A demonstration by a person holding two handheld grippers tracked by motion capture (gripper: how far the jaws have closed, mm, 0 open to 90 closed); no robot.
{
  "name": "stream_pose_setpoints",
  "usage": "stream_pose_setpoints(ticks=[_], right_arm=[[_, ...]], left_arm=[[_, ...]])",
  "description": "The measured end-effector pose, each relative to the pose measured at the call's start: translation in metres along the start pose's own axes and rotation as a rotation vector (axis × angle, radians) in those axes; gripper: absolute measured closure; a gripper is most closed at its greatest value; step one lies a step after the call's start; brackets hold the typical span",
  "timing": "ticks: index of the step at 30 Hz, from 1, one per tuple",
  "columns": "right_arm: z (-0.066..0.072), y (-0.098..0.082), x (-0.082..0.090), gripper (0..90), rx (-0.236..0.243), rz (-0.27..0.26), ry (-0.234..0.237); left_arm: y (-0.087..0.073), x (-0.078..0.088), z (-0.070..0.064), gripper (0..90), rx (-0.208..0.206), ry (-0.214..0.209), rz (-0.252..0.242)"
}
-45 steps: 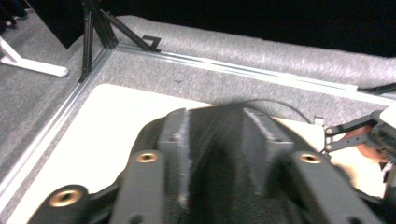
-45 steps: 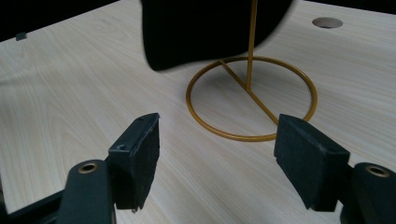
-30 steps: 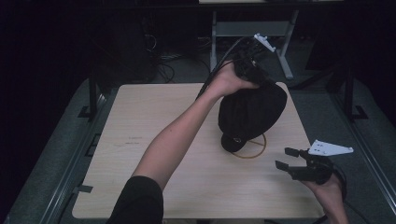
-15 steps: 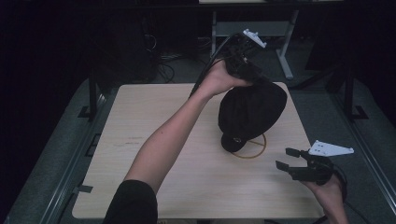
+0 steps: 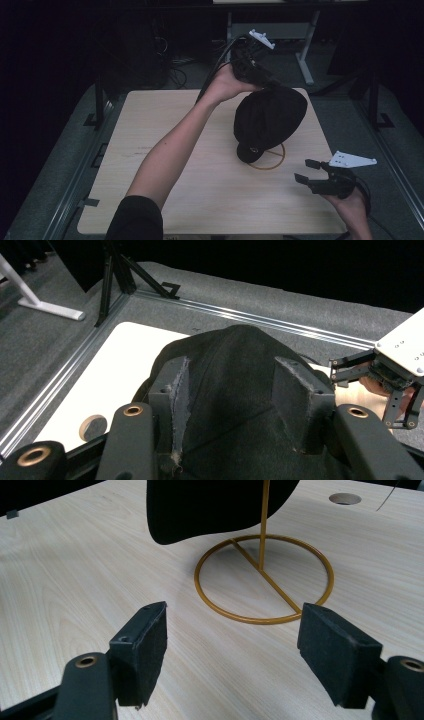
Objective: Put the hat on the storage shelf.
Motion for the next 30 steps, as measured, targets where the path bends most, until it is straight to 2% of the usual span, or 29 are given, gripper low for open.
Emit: stream_pose_setpoints(ticks=[11, 13, 20, 30], right_arm=[[0.002, -0.001, -0.004, 25.9, 0.005, 0.011, 0.000], [0.003, -0.001, -0.005, 25.8, 0.007, 0.014, 0.000], [0.005, -0.001, -0.008, 25.6, 0.011, 0.023, 0.006], [0.008, -0.002, -0.010, 25.6, 0.027, 0.036, 0.005]], left_arm=[[-0.014, 0.015, 0.004, 46.9, 0.027, 0.017, -0.013], [-0.018, 0.020, 0.004, 46.5, 0.043, 0.022, -0.018], [-0.027, 0.028, 0.005, 45.6, 0.044, 0.032, -0.019], [-0.051, 0.037, 0.003, 44.0, 0.094, 0.050, -0.029]])
Point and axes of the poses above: each handheld gripper's, and its own axes: x roughly backward along the jaws, y roughly out of its top, z roughly to its left, the point moved 9 cm from there along -x, roughly forward along the jaws, and after that the axes turned 2 degrees about z, right-handed, at the moved point
